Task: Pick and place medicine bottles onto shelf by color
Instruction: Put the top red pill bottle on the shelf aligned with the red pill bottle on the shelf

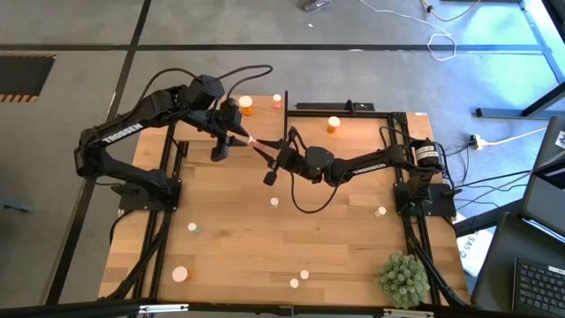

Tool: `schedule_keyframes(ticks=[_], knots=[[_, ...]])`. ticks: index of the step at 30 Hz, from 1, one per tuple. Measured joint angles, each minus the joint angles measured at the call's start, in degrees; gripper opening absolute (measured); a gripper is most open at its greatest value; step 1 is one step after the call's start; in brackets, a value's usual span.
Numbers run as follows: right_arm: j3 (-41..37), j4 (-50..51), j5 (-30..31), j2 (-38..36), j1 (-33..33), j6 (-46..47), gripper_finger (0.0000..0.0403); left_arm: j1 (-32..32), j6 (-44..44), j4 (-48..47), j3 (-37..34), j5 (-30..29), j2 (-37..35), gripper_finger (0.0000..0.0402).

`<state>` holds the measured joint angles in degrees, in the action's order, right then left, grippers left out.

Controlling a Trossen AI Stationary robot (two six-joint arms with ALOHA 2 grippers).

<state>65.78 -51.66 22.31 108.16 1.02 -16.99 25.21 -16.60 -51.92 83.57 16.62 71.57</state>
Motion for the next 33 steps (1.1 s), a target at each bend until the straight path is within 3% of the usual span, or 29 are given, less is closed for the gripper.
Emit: schedule_keyframes(ticks=[5,33], knots=[[0.00,0.02,0.07,0.00,0.00,0.00,0.0104,0.02,-0.04,0.04,0.00,-3.65,0.00,0.0140],[0.00,0.09,0.02,0.00,0.00,0.00,0.0104,-0.02,-0.07,0.10,0.00,-4.50,0.00,0.0140]])
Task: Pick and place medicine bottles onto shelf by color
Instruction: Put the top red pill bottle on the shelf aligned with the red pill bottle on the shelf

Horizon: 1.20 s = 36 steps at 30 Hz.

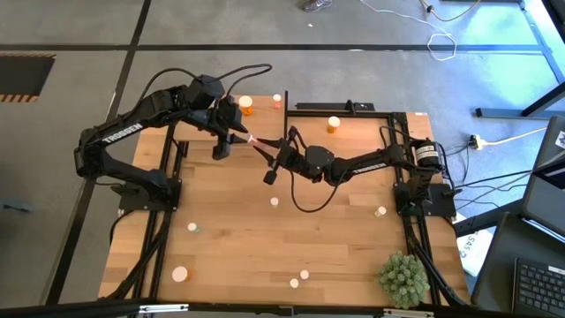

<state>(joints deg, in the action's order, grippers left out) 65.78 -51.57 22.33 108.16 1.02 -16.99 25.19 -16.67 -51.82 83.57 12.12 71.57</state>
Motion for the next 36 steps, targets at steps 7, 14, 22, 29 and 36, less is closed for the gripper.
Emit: schedule_keyframes(ticks=[7,14,22,29,36], knots=[[0.00,0.00,0.02,0.00,0.00,0.00,0.0104,0.00,0.00,0.01,0.00,-0.02,0.00,0.0141],[0.00,-1.49,0.04,0.02,0.00,0.00,0.0104,0.00,0.00,0.01,0.00,-0.04,0.00,0.0141],[0.02,-1.71,0.04,0.02,0.00,-1.32,0.0104,0.02,-0.02,-0.02,0.00,-0.07,0.00,0.0141],[0.02,-3.19,0.04,0.02,0.00,-3.24,0.0104,0.02,-0.02,0.05,0.00,-0.10,0.00,0.0141],[0.02,-3.62,0.07,0.02,-0.04,-6.05,0.0104,0.02,-1.53,0.17,0.00,-0.11,0.00,0.0141]])
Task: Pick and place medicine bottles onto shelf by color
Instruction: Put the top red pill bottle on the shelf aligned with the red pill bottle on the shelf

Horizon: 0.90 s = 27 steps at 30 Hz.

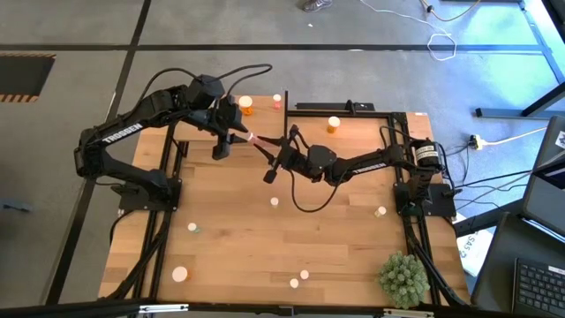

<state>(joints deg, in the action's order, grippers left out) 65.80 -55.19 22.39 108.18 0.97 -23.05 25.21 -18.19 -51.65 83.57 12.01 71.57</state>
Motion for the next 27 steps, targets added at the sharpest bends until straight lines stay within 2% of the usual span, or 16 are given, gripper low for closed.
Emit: schedule_keyframes(ticks=[9,18,27], knots=[[0.00,-0.37,0.00,0.00,0.00,0.02,0.0104,0.00,-4.12,0.43,0.00,-0.35,0.00,0.0141],[0.00,-0.34,-0.14,0.00,-0.07,0.24,0.0104,-2.20,-16.82,0.36,0.00,-1.09,0.00,0.0156],[0.00,-0.29,-0.04,0.00,-0.11,0.26,0.0104,-2.73,-18.53,0.11,0.00,-4.63,0.00,0.0185]])
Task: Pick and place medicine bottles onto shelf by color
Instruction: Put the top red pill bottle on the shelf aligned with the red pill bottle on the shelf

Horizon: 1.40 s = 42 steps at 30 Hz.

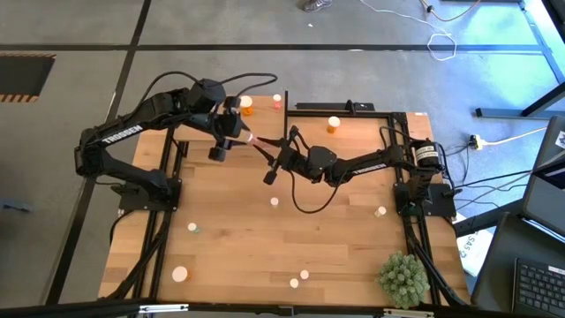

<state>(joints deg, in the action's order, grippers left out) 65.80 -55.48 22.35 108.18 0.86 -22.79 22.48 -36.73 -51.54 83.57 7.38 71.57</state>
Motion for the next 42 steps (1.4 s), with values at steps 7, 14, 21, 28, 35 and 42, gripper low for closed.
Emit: schedule_keyframes(ticks=[7,14,21,28,35,42], knots=[[0.00,0.02,0.00,0.00,0.00,0.02,0.0104,0.00,0.00,1.08,0.00,-0.97,0.00,0.0199],[0.00,0.02,0.02,0.01,0.02,0.02,0.0104,0.00,0.15,1.22,0.00,-0.97,0.00,0.0199],[0.00,0.02,0.00,0.02,0.02,0.02,0.0104,0.00,0.17,1.22,0.00,-0.95,0.00,0.0198],[0.00,0.02,0.00,0.02,0.02,0.02,0.0104,0.00,0.17,1.23,0.00,-0.95,0.00,0.0198],[0.00,0.02,-0.04,0.02,0.02,0.02,0.0104,0.00,0.25,1.24,0.00,-0.92,0.00,0.0199],[0.00,0.07,0.00,0.02,0.10,0.01,0.0104,-0.59,6.42,1.81,0.00,-0.49,0.00,0.0198]])
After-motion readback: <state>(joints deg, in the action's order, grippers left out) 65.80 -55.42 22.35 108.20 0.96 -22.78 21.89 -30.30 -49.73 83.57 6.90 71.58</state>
